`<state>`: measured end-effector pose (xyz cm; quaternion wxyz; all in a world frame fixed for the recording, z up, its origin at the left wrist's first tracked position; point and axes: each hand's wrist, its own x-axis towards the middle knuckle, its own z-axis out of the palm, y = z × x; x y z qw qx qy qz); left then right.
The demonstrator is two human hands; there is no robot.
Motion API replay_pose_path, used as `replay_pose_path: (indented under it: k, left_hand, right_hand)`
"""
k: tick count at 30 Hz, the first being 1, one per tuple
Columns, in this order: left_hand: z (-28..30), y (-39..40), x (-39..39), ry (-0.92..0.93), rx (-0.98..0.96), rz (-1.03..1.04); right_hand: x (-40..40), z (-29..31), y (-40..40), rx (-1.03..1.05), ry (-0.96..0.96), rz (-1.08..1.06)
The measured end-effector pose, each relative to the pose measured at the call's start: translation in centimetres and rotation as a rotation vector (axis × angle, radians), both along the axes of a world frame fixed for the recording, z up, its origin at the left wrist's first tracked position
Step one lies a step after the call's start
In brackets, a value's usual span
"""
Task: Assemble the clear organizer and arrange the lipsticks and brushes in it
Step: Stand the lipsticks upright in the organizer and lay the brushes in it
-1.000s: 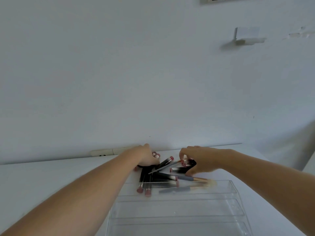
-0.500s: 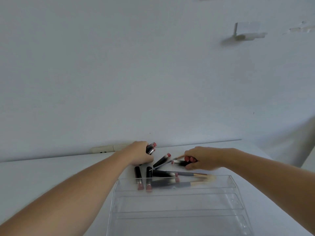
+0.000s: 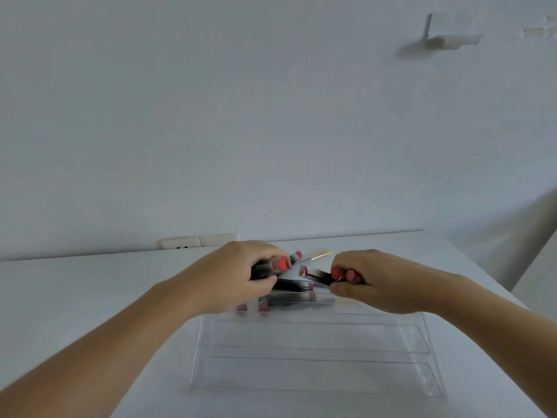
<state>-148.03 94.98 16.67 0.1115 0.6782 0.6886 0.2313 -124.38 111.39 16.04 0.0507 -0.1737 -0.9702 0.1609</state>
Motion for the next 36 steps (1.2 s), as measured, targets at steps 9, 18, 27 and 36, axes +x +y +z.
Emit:
replay_pose_path:
  k: [9,18,27,36]
  left_hand:
    - [-1.1,-1.3,1.0,0.284,0.13,-0.085]
    - [-1.6,-2.1,1.8,0.251,0.061,-0.102]
    - [-1.4,-2.3,1.9,0.308,0.017,-0.074]
    - [-1.8,-2.9,1.8,0.298,0.057,-0.077]
  right_hand:
    - [1.6,0.5,-1.9,0.23,0.068,0.048]
    - [2.1,-0.3,-3.1,0.22,0.042,0.013]
    - [2.5,0.0,-3.6,0.221,0.093,-0.025]
    - [2.6,-0.4,-4.7,0.304,0.009,-0.028]
